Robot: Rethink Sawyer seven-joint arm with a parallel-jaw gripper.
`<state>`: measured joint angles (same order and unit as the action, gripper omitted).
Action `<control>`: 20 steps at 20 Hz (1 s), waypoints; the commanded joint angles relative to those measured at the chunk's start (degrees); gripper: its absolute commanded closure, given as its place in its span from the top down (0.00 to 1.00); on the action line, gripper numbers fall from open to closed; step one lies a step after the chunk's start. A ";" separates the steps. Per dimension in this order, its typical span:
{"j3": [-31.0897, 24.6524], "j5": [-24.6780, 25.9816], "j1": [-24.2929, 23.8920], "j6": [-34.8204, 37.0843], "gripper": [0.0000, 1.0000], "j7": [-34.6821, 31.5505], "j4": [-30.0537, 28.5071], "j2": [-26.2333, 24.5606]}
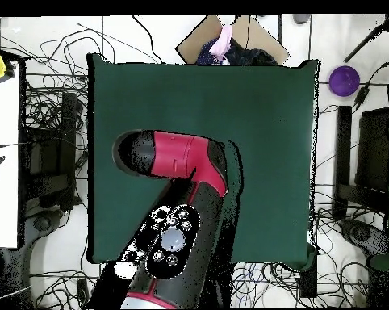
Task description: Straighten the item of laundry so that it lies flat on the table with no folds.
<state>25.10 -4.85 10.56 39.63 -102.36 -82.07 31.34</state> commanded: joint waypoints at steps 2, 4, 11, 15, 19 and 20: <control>1.64 -2.05 2.50 3.20 1.00 -18.59 1.63 -3.55; 1.30 -2.02 2.20 2.49 1.00 -17.51 1.34 -3.64; -1.56 -2.62 2.61 0.37 1.00 -14.17 1.38 -3.90; -6.40 -4.04 0.93 -1.35 1.00 -10.23 -0.50 -2.43; -9.94 -4.53 -0.38 -4.16 1.00 -7.71 -2.28 -1.48; -10.88 -4.61 -0.71 -4.75 1.00 -7.14 -2.72 -1.28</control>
<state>26.10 -5.65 12.32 39.45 -103.10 -80.28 29.16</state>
